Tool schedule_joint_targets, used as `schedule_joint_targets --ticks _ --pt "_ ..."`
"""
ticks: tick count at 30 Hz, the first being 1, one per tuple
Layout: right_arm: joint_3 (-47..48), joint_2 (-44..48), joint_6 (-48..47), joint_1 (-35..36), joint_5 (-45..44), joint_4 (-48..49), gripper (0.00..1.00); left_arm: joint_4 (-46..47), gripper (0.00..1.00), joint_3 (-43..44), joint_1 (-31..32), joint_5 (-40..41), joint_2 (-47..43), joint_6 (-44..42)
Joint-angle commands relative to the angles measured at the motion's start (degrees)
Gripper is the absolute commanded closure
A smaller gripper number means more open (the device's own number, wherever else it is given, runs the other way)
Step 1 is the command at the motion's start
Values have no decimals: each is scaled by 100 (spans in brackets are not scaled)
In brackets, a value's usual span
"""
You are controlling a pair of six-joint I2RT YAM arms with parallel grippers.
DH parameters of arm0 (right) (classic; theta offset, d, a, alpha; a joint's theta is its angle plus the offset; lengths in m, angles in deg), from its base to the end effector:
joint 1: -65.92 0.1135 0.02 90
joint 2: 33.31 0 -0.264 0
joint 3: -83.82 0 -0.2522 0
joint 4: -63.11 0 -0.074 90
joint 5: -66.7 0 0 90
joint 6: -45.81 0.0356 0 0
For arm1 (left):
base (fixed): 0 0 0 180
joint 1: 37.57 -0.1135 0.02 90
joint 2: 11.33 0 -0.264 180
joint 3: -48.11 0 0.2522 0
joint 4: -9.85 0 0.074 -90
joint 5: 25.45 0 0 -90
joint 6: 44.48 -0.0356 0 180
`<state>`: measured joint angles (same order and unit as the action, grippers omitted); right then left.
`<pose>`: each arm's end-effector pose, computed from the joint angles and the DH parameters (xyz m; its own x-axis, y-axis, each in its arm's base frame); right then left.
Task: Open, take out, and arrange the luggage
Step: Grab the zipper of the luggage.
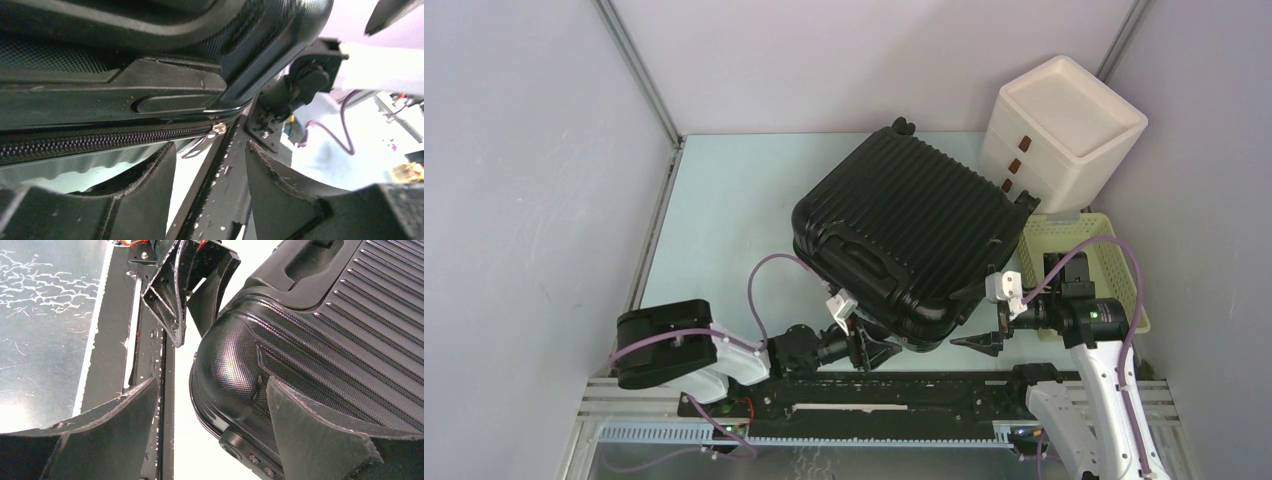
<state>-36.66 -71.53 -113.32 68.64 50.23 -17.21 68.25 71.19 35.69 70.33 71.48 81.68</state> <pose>0.0891 0.0384 0.2963 0.1682 -0.2572 -0.9516 -0.9806 0.0545 -0.1881 0.0678 -0.2130 0.1551 -0.5505 -0.2080 -0.8085 0.7419 0.3223 -0.5880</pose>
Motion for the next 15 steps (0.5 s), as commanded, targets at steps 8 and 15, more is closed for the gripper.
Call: schedule_joint_targets --ticks 8,15 --pt "-76 -6 9 27 -133 -8 11 910 46 118 430 464 926 -2140" --pt "-85 -8 4 61 -162 -1 11 1013 49 350 948 1650 1155 -2447"
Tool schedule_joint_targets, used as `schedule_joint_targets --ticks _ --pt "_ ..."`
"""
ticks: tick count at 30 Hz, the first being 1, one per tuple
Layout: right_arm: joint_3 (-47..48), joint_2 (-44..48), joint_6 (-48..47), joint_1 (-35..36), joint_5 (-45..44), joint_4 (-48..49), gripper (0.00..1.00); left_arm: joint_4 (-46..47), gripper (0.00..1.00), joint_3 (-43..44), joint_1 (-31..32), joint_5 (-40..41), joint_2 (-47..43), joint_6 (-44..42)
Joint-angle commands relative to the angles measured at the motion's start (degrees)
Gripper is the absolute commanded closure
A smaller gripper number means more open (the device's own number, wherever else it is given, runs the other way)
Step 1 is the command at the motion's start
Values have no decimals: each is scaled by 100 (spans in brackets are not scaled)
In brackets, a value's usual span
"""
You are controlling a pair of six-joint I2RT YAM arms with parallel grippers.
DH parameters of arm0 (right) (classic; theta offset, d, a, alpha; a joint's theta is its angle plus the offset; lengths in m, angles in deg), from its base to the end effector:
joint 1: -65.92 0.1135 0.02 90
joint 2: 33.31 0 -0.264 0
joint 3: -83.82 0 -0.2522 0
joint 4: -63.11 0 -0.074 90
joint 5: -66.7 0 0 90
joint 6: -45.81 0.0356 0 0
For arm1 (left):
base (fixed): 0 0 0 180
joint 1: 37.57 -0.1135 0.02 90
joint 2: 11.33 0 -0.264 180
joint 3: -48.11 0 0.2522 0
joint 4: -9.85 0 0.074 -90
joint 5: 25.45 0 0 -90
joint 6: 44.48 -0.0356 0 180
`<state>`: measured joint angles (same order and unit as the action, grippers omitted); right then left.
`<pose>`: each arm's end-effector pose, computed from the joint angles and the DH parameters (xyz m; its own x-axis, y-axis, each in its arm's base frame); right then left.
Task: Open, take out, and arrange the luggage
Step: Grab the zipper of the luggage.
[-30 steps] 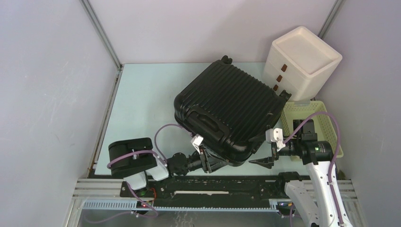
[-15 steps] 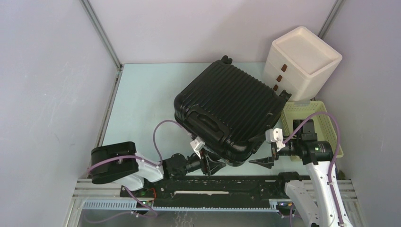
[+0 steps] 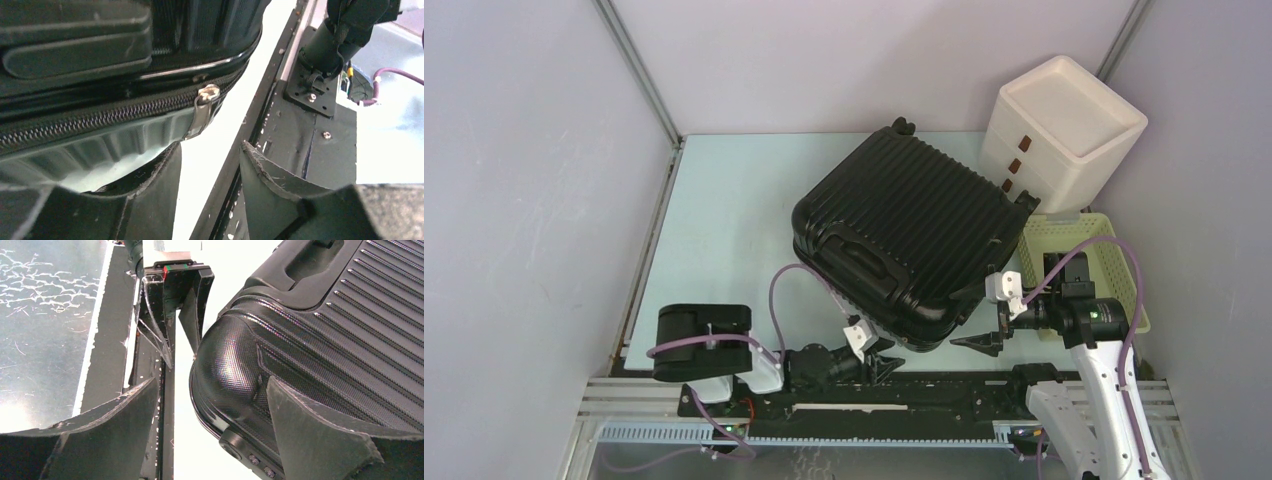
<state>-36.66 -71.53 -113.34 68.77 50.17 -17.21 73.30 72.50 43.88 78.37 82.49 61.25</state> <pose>0.0891 0.0386 0.2963 0.1690 -0.2578 -0.9513 -0.9807 0.0526 -0.1885 0.0432 -0.2303 0.1295 -0.2657 -0.0037 -0.9641 0.8861 0.3930 -0.2457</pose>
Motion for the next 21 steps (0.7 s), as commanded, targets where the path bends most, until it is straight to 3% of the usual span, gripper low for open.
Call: schedule_joint_targets --ticks 1,6,13,15,21 --pt "-85 -7 3 51 -157 3 11 629 50 191 126 941 76 -374" --pt "-85 4 5 58 -158 -8 11 894 55 184 126 1084 131 -334" --pt "-102 14 -10 71 -168 -7 11 958 56 370 129 442 297 -569" --pt "-102 14 -7 73 -174 -4 11 963 62 356 127 316 284 -616" --pt "-102 3 -3 84 -184 -11 11 965 65 383 129 -38 193 -802"
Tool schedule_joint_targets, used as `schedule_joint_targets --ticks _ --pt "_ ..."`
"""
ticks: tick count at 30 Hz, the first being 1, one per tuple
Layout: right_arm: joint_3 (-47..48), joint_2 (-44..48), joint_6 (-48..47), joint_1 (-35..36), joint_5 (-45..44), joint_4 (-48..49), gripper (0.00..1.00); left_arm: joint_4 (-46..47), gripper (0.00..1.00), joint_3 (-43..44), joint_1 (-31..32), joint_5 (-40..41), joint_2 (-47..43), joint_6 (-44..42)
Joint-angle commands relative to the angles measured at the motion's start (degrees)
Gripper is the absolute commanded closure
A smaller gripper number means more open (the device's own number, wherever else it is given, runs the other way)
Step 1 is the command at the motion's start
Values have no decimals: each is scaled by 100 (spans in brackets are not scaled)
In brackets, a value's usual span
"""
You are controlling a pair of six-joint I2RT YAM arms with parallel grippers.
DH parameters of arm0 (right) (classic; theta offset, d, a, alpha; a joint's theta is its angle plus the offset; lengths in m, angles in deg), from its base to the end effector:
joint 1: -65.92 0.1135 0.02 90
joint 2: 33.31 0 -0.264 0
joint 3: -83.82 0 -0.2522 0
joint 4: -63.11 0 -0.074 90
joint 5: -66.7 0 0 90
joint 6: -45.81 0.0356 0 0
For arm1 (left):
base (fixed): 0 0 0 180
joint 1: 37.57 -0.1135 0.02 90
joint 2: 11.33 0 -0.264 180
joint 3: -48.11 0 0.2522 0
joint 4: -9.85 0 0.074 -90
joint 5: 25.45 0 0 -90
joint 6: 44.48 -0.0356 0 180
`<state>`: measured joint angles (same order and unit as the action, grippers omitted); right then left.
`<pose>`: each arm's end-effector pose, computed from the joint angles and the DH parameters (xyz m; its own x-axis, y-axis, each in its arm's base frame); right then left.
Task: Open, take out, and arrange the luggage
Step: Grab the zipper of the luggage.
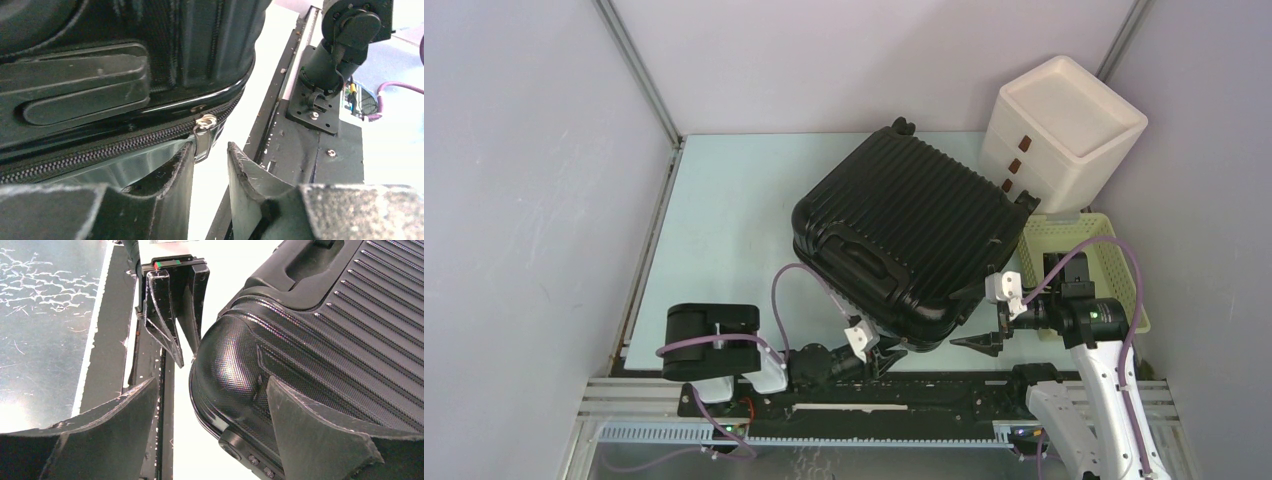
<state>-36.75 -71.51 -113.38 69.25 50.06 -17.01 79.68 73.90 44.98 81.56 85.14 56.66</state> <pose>0.0890 0.0393 0.2960 0.1739 -0.2580 -0.9504 -0.9805 0.0449 -0.1915 0.0416 -0.2378 0.1362 -0.1778 -0.0656 -0.9819 0.8927 0.4091 -0.1889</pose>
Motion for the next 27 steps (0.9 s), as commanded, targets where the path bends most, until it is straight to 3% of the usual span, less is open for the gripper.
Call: schedule_joint_targets --ticks 1,3,8,17,27 --pt "-93 4 -5 36 -173 -26 11 325 65 245 17 -456 -99 -365" --pt "-96 4 -6 38 -173 -38 11 324 72 228 17 -652 -133 -401" --pt "-93 -11 -7 61 -186 -36 11 324 76 177 17 -521 -156 -318" --pt "-93 -10 -10 62 -200 -30 11 324 66 441 -11 -33 64 395" --pt "-102 -9 -16 78 -208 -39 11 342 64 374 -223 269 74 1327"
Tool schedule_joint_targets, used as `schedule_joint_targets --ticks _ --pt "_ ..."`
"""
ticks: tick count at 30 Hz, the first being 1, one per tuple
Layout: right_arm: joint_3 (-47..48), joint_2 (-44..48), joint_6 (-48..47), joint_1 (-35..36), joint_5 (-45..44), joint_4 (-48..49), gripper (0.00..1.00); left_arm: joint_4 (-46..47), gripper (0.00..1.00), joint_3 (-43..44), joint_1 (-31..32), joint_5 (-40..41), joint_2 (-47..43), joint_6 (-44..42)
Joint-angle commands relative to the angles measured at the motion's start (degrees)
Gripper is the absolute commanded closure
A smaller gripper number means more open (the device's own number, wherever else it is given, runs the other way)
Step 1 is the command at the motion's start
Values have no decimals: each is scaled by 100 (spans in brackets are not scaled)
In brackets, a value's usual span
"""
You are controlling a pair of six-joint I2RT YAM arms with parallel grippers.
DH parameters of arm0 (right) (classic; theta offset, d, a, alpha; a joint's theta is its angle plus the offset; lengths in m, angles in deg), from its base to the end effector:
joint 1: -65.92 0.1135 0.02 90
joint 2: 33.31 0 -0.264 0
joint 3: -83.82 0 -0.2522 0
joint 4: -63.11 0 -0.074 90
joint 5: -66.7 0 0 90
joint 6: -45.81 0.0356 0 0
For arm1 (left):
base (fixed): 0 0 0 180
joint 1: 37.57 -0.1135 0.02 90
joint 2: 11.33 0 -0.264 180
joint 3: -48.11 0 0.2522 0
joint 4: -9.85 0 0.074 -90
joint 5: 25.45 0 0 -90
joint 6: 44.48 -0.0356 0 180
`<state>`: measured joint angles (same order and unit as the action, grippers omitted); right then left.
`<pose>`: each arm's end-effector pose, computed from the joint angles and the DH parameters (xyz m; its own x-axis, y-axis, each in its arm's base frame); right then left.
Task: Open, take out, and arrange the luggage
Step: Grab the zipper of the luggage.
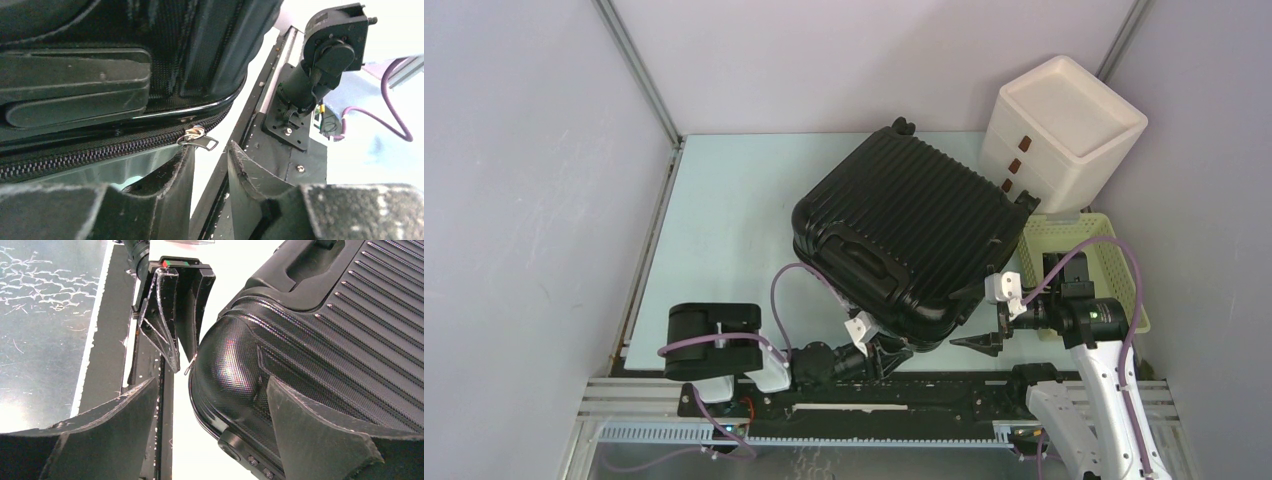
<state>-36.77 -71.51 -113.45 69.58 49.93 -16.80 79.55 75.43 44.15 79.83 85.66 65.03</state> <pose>0.0891 0.0399 0.2960 0.1795 -0.2589 -0.9491 -0.9798 0.0397 -0.1961 0.0450 -0.2442 0.1391 -0.3061 -0.1340 -0.9425 0.8640 0.3766 -0.3341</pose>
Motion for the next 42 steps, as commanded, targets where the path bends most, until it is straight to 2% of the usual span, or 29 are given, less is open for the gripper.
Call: schedule_joint_targets --ticks 1,5,10,14,18,24,27,28,37,42 --pt "-100 -10 -10 45 -195 -62 11 355 63 212 -150 486 28 614" --pt "-100 -10 -9 56 -195 -56 11 355 55 143 -166 480 14 832" --pt "-100 -8 -26 65 -195 -70 11 355 55 44 -172 687 28 1052" --pt "-100 -5 -19 59 -195 -71 11 362 64 -6 -132 1430 126 1355" --pt "-104 -6 -20 57 -203 -76 11 355 72 149 -9 1797 203 1251" --pt "-100 -22 -35 64 -217 -81 11 355 85 204 93 1890 136 939" --pt "-100 -26 -36 66 -222 -83 11 355 98 200 179 1897 68 552" --pt "-99 -25 -39 67 -219 -89 11 347 100 199 235 1957 58 376" --pt "-100 -27 -60 65 -233 -114 11 270 100 9 549 2860 -123 -259" --pt "-100 -31 -62 65 -239 -110 11 -155 100 57 649 3399 -278 -421"
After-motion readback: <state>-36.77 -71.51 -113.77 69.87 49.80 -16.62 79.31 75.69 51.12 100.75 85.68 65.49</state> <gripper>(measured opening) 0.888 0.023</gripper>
